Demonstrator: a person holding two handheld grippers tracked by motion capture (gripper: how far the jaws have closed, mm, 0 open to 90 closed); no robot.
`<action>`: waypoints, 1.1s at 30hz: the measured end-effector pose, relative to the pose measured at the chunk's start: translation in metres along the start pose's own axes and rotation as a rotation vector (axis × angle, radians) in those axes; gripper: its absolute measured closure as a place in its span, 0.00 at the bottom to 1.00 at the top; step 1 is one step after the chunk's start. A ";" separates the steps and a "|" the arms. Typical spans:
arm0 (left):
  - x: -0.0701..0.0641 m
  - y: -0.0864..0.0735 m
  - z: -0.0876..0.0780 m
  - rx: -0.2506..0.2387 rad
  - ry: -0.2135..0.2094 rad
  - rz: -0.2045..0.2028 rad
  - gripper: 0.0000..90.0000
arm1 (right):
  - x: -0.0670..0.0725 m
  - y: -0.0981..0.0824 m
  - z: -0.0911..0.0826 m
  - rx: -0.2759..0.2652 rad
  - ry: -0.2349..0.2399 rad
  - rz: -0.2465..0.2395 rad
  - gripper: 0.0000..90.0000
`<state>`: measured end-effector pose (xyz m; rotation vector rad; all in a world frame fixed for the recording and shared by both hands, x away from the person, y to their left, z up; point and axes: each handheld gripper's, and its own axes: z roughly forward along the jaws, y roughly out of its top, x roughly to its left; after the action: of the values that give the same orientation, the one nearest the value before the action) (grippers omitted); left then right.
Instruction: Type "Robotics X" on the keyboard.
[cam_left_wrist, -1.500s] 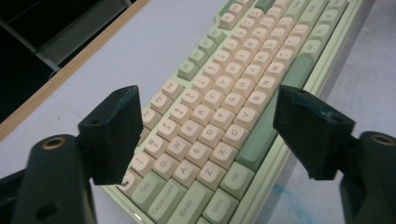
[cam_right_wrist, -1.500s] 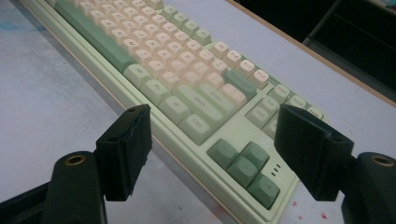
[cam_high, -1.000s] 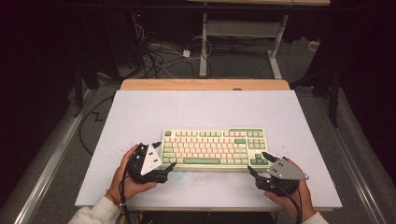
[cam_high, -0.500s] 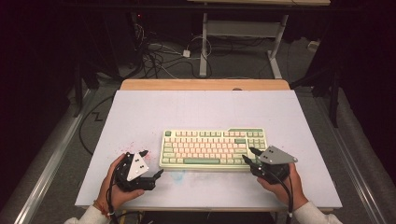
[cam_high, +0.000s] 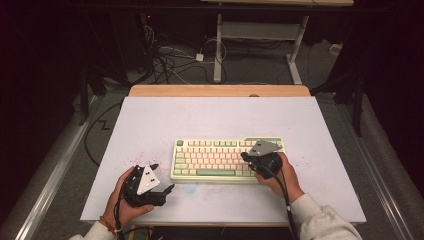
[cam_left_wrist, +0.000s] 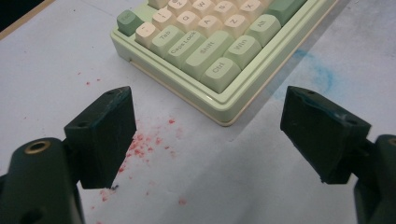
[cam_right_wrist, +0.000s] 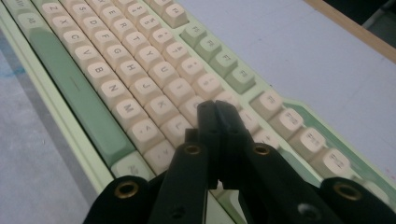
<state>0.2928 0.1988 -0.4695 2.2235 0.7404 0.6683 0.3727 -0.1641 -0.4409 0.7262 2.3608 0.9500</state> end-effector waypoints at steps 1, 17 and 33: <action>0.000 0.000 0.000 0.001 0.000 -0.001 0.19 | 0.001 0.003 0.004 0.006 0.006 -0.005 1.00; -0.001 -0.001 0.002 0.013 -0.010 -0.001 0.19 | 0.003 0.017 0.035 0.052 0.017 -0.010 1.00; -0.001 -0.001 0.004 0.026 -0.015 -0.005 0.19 | 0.004 0.022 0.014 -0.006 0.018 -0.006 1.00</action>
<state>0.2947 0.1970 -0.4729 2.2471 0.7516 0.6422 0.3852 -0.1415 -0.4346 0.7103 2.3737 0.9641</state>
